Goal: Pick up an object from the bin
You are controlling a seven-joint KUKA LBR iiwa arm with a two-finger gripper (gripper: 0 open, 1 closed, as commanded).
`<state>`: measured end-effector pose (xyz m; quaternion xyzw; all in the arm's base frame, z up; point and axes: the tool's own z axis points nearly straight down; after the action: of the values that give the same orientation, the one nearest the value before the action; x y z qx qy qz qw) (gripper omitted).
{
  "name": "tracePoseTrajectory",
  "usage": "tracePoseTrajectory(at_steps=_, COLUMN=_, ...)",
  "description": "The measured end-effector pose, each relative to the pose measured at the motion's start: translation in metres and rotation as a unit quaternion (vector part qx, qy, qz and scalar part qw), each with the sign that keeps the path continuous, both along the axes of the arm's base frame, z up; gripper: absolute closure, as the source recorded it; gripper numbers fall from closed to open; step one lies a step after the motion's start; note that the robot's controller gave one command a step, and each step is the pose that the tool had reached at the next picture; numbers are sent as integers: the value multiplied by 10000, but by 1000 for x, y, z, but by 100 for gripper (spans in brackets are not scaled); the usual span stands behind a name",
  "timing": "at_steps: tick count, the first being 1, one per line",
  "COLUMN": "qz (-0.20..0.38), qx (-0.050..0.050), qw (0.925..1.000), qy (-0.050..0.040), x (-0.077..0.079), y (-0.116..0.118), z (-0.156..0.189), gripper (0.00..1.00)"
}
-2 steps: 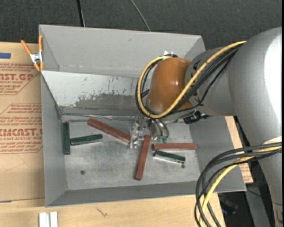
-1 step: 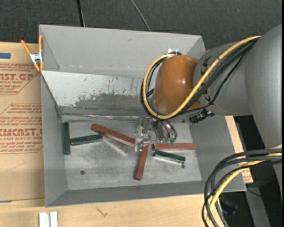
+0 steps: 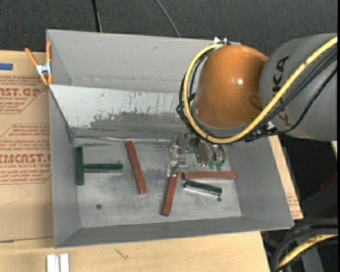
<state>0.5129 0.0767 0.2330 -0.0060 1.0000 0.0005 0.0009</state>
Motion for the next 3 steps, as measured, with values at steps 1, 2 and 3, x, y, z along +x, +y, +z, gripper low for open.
tracePoseTrajectory(at_steps=1, qz=-1, qx=0, qw=10000, qy=0, x=0, y=0, z=0, gripper=100)
tracePoseTrajectory(at_steps=2, qz=-237, qx=7, qw=9997, qy=-34, x=15, y=10, z=-53, gripper=100)
tracePoseTrajectory(at_steps=3, qz=-272, qx=-3, qw=9996, qy=25, x=-10, y=-9, z=-80, gripper=100)
